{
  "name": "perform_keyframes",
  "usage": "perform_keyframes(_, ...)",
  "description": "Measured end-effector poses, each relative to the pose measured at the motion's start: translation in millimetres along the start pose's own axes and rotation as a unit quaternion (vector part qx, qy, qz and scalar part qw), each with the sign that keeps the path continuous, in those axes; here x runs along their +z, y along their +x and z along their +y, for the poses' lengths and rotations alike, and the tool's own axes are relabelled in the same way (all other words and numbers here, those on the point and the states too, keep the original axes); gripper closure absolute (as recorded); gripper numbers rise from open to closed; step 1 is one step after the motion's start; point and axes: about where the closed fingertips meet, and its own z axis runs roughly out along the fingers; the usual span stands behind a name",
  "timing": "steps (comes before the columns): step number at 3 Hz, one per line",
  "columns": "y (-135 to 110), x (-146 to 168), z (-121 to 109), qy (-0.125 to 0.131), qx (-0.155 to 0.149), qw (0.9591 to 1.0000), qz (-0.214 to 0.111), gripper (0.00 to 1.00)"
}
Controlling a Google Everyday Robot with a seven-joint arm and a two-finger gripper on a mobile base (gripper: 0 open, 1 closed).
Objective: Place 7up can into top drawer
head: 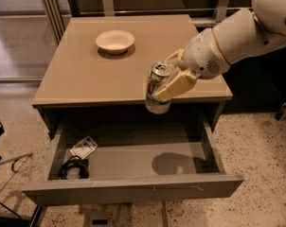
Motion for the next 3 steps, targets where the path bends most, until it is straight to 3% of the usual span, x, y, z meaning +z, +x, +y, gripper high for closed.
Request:
perform_keyframes(2,44,59,63,-0.009,-0.013,0.9999,0.003,1.00)
perform_keyframes(3,74,98,81,-0.013,-0.020,0.9997,0.003,1.00)
